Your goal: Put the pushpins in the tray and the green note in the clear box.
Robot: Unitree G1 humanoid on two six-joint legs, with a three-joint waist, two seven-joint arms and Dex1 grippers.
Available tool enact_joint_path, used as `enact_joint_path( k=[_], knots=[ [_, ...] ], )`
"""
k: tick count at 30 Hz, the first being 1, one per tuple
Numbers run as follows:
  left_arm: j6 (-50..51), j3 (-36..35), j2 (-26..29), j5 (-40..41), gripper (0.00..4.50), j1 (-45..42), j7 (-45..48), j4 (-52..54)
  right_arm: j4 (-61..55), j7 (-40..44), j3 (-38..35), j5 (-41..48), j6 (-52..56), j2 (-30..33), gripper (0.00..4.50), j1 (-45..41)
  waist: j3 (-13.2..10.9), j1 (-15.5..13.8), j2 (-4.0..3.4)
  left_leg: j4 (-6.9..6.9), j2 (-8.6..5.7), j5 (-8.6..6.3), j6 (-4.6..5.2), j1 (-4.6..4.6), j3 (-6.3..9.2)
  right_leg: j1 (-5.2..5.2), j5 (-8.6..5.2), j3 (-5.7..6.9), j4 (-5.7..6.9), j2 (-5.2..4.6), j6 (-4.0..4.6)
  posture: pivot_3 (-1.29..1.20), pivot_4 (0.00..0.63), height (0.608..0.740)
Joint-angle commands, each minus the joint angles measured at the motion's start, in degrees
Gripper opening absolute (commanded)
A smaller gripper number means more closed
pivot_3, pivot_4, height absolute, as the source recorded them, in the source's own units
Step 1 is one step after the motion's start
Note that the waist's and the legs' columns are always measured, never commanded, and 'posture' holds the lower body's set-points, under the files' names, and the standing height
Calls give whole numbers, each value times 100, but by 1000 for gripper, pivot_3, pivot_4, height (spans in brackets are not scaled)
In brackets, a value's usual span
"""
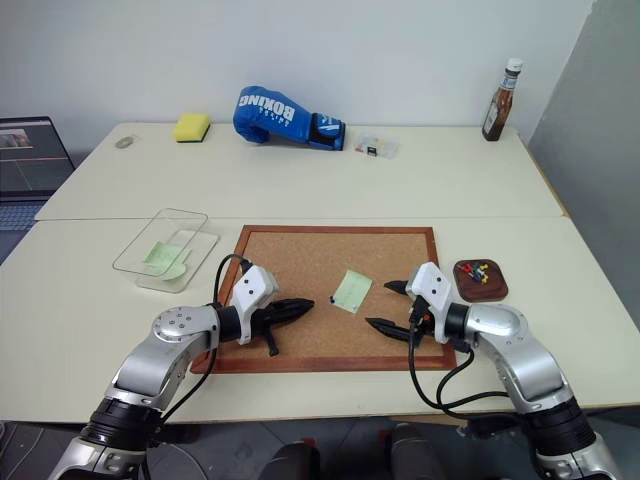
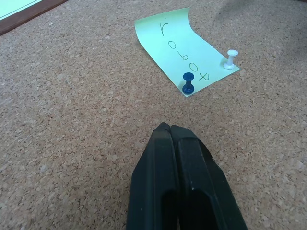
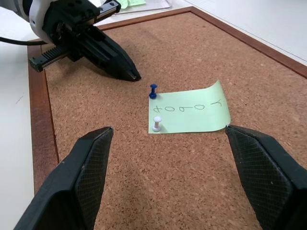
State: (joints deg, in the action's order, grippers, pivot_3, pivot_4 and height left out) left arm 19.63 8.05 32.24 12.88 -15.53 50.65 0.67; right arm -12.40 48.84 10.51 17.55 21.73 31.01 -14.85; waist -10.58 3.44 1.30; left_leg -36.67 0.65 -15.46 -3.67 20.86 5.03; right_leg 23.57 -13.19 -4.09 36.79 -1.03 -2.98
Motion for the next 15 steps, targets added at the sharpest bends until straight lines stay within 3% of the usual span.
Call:
enact_joint_path(
  k=[1,15],
  knots=[
    [180,153,63,-116,0,138,62,-77,66,106,-21,-49,-231,-34,3972,-111,0,-1,0,0,0,0,0,0,0,0,0,0,0,0,0,0,150,740],
    [147,189,73,-117,0,108,128,-90,653,422,262,-429,-780,-49,3972,-235,0,-4,0,0,0,0,0,0,0,0,1,1,1,0,-1,0,150,740]
  ],
)
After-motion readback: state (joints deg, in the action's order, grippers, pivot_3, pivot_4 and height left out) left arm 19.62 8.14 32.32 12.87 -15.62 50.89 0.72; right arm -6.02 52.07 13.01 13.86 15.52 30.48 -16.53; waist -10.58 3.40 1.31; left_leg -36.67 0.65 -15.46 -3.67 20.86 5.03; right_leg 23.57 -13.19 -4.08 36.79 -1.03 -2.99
